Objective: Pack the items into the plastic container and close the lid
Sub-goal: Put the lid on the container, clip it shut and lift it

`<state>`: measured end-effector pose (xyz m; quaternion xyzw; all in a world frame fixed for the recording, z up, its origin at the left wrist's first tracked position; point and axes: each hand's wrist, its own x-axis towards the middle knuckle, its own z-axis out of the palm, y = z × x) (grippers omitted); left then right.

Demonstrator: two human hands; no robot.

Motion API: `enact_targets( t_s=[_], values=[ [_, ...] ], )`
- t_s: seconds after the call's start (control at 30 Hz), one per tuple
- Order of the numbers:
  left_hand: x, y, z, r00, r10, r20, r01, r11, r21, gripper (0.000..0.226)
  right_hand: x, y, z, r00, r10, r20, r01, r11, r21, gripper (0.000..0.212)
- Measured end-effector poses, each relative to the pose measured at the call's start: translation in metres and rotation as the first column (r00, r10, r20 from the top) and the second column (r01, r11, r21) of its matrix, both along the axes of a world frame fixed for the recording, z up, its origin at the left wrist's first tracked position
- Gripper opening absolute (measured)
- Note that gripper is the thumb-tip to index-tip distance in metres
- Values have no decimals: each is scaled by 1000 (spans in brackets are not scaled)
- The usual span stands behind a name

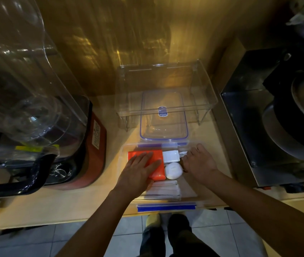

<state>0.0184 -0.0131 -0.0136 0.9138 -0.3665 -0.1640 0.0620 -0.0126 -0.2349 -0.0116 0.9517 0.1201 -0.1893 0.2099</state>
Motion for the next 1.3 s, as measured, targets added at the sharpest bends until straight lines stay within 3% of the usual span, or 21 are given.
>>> enact_targets(
  t_s=[0.3,0.4,0.47,0.53,0.6,0.7,0.83,0.9,1.0,1.1,1.2,1.3],
  values=[
    [3,1,11,999,-26,-25,25,999,-48,59,0,-1,2,1000,20,-22,-19,1000,19,24],
    [10,-2,29,997,50,-52,-61,969,-239,36,7,-3,21,998,13,-67,2,976,218,27],
    [19,-3,42,986,153,-73,-169,915,-367,28,11,-8,37,995,66,73,-90,913,399,24],
    [33,-7,51,958,280,-61,-274,833,-481,24,14,-14,49,961,-39,275,-127,819,559,17],
    [52,-14,53,901,420,-109,-417,769,-485,22,24,-16,58,918,-303,257,20,681,732,7],
    [84,-28,49,810,541,-226,-585,776,-238,44,55,-21,54,727,-677,-110,447,347,824,27],
    [111,-38,37,726,582,-367,-622,783,12,69,79,-27,42,579,-670,-464,690,99,717,54],
    [119,-41,33,645,590,-485,-644,762,70,72,82,-30,33,551,-615,-564,721,11,692,54],
    [125,-44,29,558,603,-570,-718,696,32,55,85,-33,26,517,-590,-621,734,-67,675,49],
    [128,-39,33,543,612,-574,-782,618,-81,30,87,-33,27,477,-636,-607,671,-183,719,28],
    [126,-35,42,450,533,-717,-853,493,-168,23,90,-35,27,456,-705,-543,534,-272,801,25],
    [117,-34,55,428,508,-748,-878,430,-211,19,91,-28,36,356,-680,-640,363,-531,766,10]
  ],
)
